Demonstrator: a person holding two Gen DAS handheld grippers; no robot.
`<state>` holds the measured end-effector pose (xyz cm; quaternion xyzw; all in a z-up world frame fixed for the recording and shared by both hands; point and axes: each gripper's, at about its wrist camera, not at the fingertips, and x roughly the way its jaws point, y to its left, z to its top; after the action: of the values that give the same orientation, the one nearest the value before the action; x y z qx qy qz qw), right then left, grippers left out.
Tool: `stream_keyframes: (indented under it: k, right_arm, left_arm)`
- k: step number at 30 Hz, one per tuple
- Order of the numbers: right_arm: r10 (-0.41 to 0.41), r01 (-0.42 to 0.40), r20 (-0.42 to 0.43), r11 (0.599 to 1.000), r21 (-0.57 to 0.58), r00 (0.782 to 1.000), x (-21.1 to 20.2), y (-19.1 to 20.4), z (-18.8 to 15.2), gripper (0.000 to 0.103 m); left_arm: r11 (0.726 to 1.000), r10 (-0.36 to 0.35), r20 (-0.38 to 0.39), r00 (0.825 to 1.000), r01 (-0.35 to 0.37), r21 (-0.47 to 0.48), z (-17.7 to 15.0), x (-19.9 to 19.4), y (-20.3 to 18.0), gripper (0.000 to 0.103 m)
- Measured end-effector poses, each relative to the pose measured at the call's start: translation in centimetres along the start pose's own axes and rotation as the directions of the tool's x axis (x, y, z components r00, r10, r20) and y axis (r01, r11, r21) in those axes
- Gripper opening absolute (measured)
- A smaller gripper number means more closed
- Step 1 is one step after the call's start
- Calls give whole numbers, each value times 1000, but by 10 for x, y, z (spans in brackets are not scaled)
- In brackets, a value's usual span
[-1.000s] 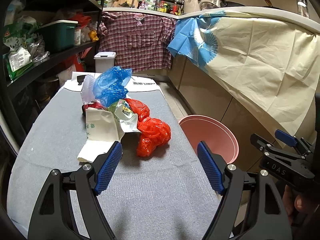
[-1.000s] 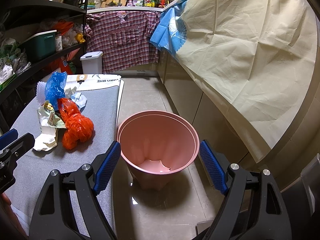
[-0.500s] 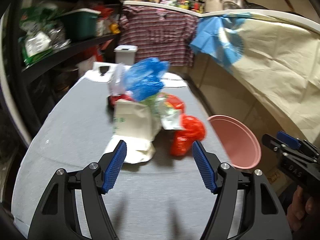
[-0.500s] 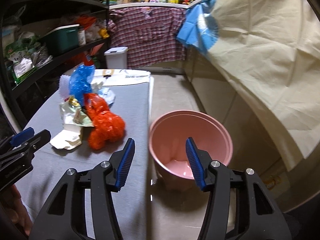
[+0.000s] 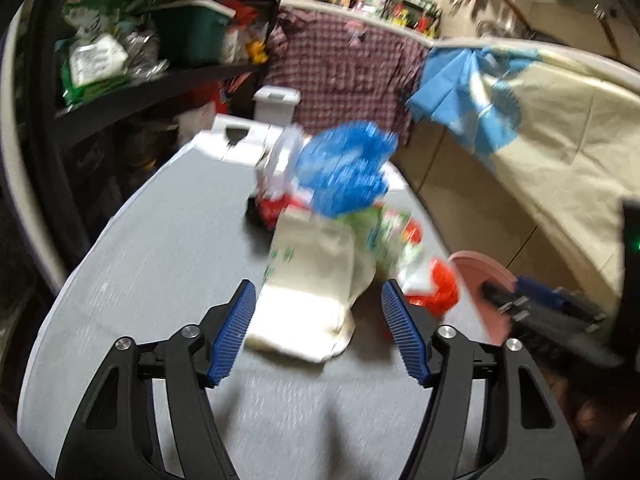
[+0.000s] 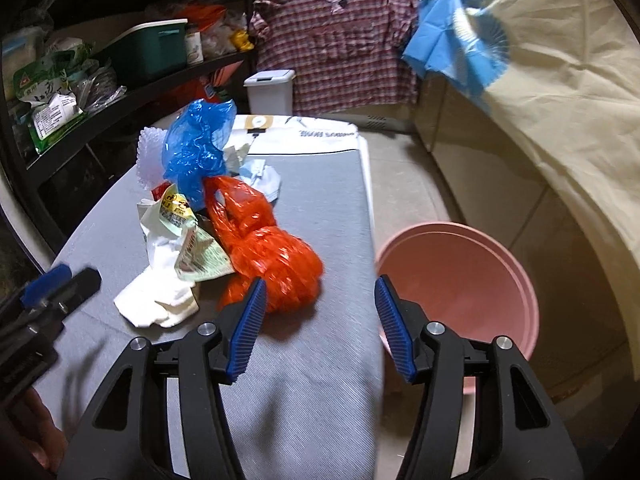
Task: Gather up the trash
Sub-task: 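Grasp the orange bag with the right tool while the left tool grasps the green wrapper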
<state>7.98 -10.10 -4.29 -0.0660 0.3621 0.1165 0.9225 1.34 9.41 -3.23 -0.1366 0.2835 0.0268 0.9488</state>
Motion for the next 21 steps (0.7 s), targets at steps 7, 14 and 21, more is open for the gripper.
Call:
stream_keyframes:
  k: [7, 14, 21]
  right_arm:
    - [50, -51, -28, 998, -29, 998, 28, 6, 4, 61]
    - [85, -88, -45, 994, -61, 995, 42, 12, 1, 61]
    - [108, -111, -39, 990, -88, 993, 41, 13, -3, 27]
  left_arm:
    - [993, -115, 30, 993, 115, 6, 21, 19, -9, 51]
    - [989, -145, -36, 989, 146, 28, 14, 48, -19, 34]
    - [988, -140, -79, 987, 145, 59, 3, 51, -23, 8]
